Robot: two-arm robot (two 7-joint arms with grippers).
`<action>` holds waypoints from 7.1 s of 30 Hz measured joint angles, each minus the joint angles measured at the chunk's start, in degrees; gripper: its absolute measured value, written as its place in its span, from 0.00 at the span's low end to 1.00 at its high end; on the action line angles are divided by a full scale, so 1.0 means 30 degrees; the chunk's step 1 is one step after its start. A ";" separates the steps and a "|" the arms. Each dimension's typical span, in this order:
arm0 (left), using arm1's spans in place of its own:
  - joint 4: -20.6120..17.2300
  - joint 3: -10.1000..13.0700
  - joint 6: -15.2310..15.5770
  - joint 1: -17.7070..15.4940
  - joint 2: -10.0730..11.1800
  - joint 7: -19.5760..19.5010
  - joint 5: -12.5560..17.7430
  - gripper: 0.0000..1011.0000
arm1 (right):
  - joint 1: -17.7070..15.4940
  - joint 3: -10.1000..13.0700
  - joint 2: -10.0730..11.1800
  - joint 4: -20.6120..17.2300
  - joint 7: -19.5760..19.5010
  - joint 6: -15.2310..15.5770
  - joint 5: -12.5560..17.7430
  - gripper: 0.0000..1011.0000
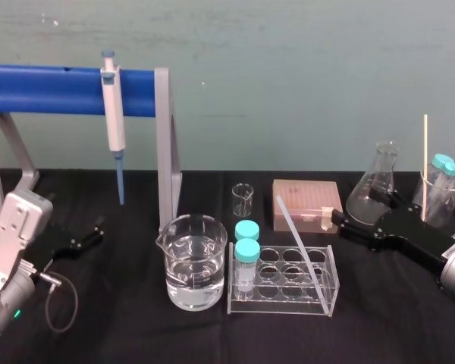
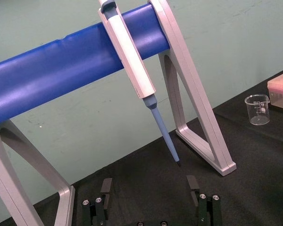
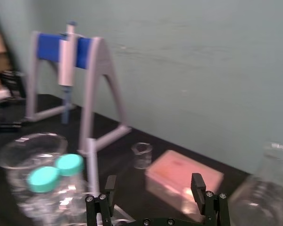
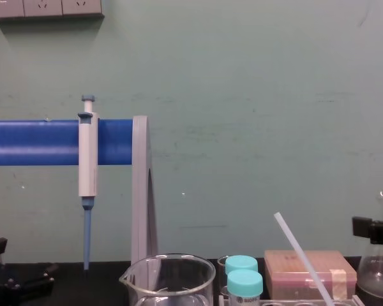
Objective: Pick up the stirring rod with one hand, then place it down.
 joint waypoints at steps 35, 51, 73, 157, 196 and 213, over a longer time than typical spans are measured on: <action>0.0001 0.0000 0.0000 0.0002 -0.0001 0.0001 -0.0001 0.99 | 0.3320 -0.2934 -0.1867 0.1452 0.1972 0.3908 -0.1439 0.99; 0.0000 0.0000 0.0001 0.0001 0.0000 0.0000 0.0000 0.99 | 0.3294 -0.2878 -0.1961 0.1426 0.1795 0.3897 -0.1782 0.99; 0.0000 0.0001 0.0000 0.0002 0.0000 -0.0001 -0.0001 0.99 | 0.3290 -0.2877 -0.1929 0.1426 0.1829 0.3865 -0.1672 0.40; 0.0000 0.0001 0.0000 0.0002 0.0000 0.0000 0.0000 0.99 | 0.2179 0.1876 -0.4068 0.0557 0.4653 -0.5804 0.0052 0.06; 0.0000 0.0001 0.0000 0.0001 0.0000 -0.0001 -0.0001 0.99 | 0.2367 0.1629 -0.4157 0.0930 0.4730 -0.5600 -0.0105 0.06; 0.0000 0.0001 -0.0001 0.0002 0.0000 0.0000 0.0000 0.99 | 0.2377 0.1582 -0.4193 0.0971 0.4715 -0.5608 -0.0190 0.06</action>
